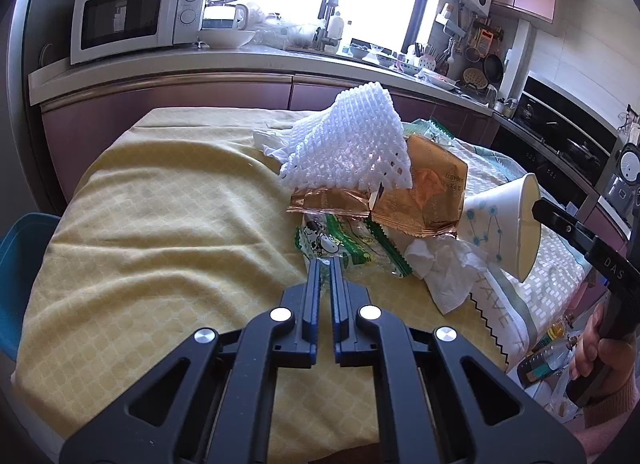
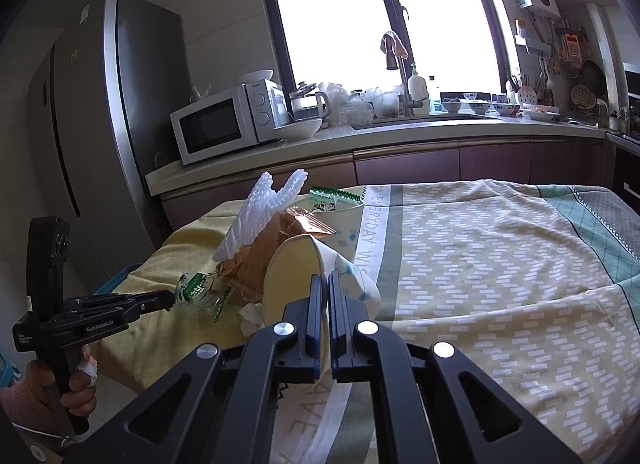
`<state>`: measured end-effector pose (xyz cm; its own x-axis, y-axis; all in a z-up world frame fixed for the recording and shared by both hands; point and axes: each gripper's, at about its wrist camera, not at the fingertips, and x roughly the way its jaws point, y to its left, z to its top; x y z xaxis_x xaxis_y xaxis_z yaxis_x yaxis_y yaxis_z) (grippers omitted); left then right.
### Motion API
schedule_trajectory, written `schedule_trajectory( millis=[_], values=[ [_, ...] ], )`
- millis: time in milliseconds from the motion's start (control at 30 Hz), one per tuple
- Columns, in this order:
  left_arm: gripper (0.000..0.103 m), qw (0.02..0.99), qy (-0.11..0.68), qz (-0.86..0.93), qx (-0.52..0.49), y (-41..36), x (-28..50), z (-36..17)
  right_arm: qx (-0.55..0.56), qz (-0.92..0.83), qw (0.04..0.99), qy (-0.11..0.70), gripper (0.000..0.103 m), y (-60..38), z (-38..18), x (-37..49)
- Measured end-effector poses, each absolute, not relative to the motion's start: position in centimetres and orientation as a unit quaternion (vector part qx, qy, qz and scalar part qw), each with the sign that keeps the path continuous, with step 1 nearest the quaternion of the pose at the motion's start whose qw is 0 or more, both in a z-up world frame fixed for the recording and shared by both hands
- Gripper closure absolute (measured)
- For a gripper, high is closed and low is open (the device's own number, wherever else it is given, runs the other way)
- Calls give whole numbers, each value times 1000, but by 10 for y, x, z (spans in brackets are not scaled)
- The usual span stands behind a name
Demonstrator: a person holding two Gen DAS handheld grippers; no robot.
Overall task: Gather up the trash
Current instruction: 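Grasp the green plastic wrapper with the left tool while the right tool grasps the paper cup, then carry wrapper and cup to the teal bin and open both tools over it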
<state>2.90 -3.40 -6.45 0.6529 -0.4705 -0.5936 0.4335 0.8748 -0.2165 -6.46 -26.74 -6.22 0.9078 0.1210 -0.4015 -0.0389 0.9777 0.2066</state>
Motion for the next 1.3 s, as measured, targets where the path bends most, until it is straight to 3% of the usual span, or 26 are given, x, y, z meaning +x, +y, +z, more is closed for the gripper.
schedule_trajectory(
  millis=[700,1300],
  values=[
    [98,941,282,-179,-46,62,-17,-40,79,186,964,173,101,-194,-19,-42],
    [98,952,284,50,-98,228,-5,-48,18,390,899,199,101,-30,-3,47]
  ],
)
